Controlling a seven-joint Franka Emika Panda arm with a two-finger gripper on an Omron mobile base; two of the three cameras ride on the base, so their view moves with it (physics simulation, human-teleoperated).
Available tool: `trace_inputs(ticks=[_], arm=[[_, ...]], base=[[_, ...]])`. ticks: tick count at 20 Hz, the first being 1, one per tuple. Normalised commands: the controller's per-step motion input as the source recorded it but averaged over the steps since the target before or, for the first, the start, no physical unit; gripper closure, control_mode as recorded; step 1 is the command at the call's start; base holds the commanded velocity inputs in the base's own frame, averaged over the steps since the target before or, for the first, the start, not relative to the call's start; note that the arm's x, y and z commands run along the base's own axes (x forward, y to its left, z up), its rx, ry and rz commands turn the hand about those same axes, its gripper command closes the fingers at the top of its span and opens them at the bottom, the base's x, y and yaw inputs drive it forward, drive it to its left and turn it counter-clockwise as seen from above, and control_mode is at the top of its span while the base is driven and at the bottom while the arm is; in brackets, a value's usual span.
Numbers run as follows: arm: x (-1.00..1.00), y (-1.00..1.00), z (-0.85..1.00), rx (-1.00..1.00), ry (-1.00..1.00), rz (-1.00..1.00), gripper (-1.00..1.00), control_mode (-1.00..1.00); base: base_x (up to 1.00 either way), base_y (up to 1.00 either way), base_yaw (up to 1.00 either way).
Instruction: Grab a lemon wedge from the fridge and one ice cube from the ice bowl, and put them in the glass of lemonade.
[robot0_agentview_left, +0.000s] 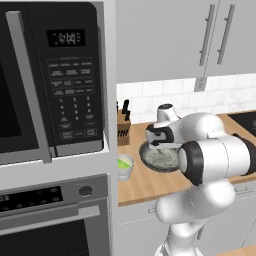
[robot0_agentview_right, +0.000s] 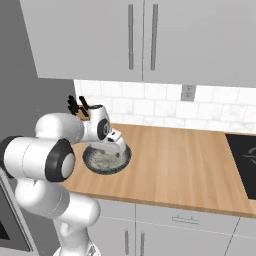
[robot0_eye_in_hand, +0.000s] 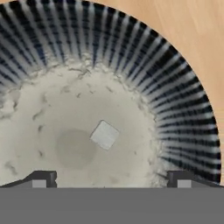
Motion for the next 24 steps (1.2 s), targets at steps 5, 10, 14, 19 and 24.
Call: trace_inputs(ticks=[5,10,14,19,24], arm=[[0.00,-0.08,-0.26,0.01,0.00,0.04,-1.00,-1.00],[0.17,0.07,-0.26,0.00,-0.08,0.00,-1.00,-1.00],[0.23,0.08,-0.20,0.00,-0.05,0.00,-1.00,-1.00],[0.16,0.06,-0.25,-0.01,-0.02,0.00,-1.00,-1.00],[0.02,-0.06,-0.17,0.00,0.00,0.00,-1.00,-1.00]], base=[[0.00,0.00,0.00],[0.00,0.00,0.00],[0.00,0.00,0.00],[0.00,0.00,0.00],[0.00,0.00,0.00]])
